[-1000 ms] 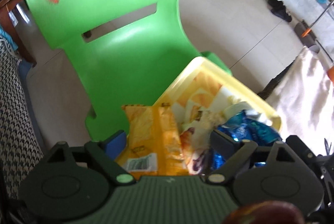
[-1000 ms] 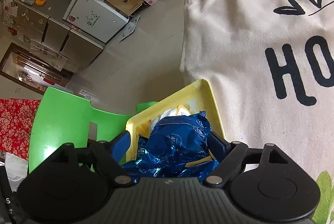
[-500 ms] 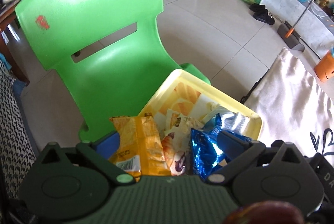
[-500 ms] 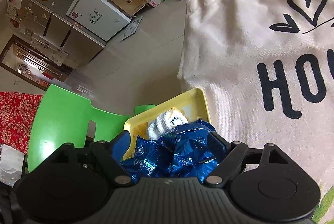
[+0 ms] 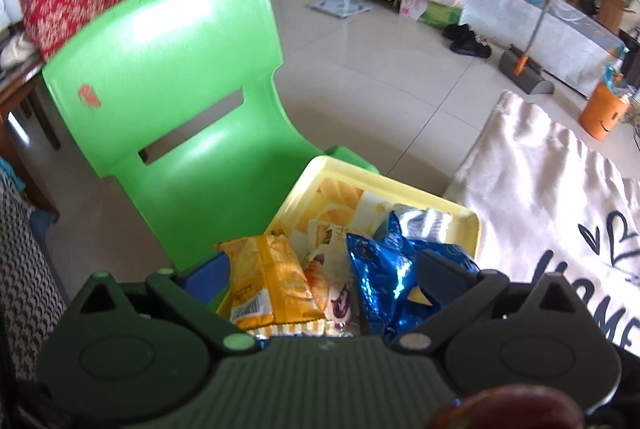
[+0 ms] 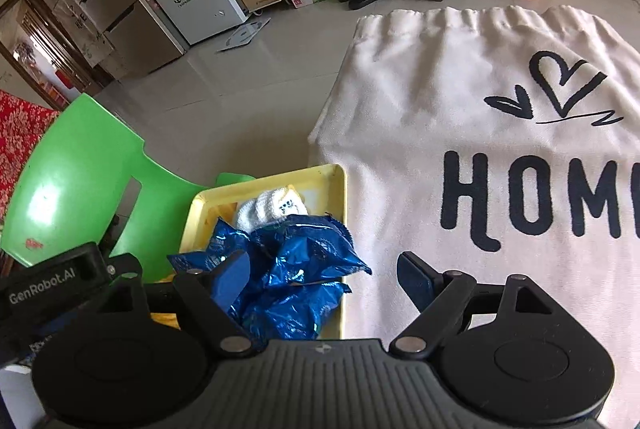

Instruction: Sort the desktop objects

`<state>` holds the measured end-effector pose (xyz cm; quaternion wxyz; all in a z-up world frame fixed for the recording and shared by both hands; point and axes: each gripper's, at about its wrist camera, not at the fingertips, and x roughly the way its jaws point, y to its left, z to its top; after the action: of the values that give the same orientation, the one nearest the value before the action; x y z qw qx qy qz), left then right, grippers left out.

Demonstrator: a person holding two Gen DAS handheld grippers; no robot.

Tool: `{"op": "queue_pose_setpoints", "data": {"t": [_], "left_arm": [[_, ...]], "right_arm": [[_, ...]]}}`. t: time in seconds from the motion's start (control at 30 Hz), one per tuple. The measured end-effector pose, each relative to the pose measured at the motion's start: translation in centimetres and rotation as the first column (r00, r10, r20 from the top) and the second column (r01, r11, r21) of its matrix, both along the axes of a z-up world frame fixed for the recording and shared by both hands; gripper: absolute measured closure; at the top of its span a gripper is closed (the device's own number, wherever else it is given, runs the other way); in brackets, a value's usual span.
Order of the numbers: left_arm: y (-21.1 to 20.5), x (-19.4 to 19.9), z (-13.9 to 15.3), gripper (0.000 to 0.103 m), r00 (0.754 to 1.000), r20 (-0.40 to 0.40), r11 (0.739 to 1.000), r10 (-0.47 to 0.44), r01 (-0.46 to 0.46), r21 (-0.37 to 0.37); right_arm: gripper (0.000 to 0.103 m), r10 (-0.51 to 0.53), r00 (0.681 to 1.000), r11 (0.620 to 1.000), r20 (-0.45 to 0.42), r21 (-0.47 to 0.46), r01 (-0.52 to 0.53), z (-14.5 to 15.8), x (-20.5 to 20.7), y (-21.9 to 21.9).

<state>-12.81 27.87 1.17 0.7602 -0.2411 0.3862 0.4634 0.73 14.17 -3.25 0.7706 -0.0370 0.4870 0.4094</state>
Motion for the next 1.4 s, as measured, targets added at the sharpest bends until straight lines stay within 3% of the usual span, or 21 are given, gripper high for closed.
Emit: {"op": "queue_pose_setpoints", "data": {"t": [0.37, 0.87, 1.13, 1.4], "left_arm": [[-4.9, -1.2, -0.5, 0.001, 0.995, -0.019, 0.995, -0.096, 0.097, 0.039], [-9.5, -1.8, -1.9, 0.001, 0.977, -0.107, 0.98, -0.184, 0.19, 0.056], [-10.3, -2.3, -2.5, 0.001, 0.975, -0.14, 0.983, -0.171, 0.178, 0.037], [-9.8, -3.1, -3.2, 0.001, 0.978, -0.161, 0.991, -0.134, 0.136, 0.001]], "right_arm": [[0.021, 0.06, 0.996, 0.994, 0.071, -0.099, -0.053, 0.3, -2.4, -3.6], [0.021, 0.097, 0.985, 0.966, 0.142, -0.251, -0.059, -0.8, -4.7, -8.3], [0.021, 0.108, 0.983, 0.963, 0.146, -0.263, -0.067, -1.2, -5.3, -9.2], [0.021, 0.229, 0.96, 0.935, 0.159, -0.31, -0.171, -1.1, -5.5, -7.7]]}}
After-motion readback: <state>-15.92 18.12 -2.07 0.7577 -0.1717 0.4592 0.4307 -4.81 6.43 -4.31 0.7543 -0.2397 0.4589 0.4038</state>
